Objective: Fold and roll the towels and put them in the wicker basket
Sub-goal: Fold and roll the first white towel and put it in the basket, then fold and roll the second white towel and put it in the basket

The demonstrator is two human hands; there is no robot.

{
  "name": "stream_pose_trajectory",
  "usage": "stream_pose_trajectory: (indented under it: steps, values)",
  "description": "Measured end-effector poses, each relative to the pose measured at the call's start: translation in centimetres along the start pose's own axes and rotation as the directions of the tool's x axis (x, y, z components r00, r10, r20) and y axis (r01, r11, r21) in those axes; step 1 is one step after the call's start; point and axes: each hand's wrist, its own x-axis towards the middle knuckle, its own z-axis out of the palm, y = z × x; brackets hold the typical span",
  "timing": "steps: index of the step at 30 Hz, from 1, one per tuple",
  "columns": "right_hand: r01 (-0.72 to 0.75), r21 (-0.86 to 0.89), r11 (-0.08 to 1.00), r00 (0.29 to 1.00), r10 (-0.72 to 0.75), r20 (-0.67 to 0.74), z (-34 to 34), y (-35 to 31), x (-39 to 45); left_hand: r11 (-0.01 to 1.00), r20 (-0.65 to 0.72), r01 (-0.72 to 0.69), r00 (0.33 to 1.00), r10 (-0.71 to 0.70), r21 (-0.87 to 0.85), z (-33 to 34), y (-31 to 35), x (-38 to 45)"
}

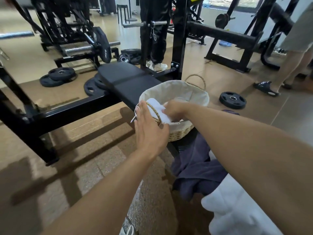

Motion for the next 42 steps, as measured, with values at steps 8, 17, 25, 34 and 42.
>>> stream_pose_trajectory:
  steps: [8, 17, 25, 34, 42]
  values:
    - [0.222, -0.033, 0.974, 0.94, -0.223, -0.26, -1.8, 0.7, 0.3, 1.0, 0.009, -0.019, 1.0, 0.019, -0.016, -0.4, -0.2, -0.2]
    - [0.248, -0.486, 0.838, 0.969, -0.208, 0.136, -0.2, -0.2, 0.4, 0.999, -0.016, 0.022, 1.0, -0.023, -0.036, 0.1, 0.5, -0.2]
    - [0.246, -0.03, 0.969, 0.907, -0.241, -0.345, -4.1, 2.9, -5.1, 0.998, -0.089, -0.042, 0.995, 0.037, -0.051, -0.3, 2.2, -1.4]
    - [-0.152, 0.221, 0.963, 0.888, 0.232, -0.398, -0.3, 17.6, -18.0, 0.903, 0.215, -0.369, 0.885, 0.413, -0.219, 5.0, 7.6, -6.4]
    - [-0.374, 0.048, 0.926, 0.872, 0.368, -0.322, 1.9, 22.3, -18.5, 0.932, 0.545, -0.349, 0.765, 0.344, -0.097, 12.5, 9.0, -7.0]
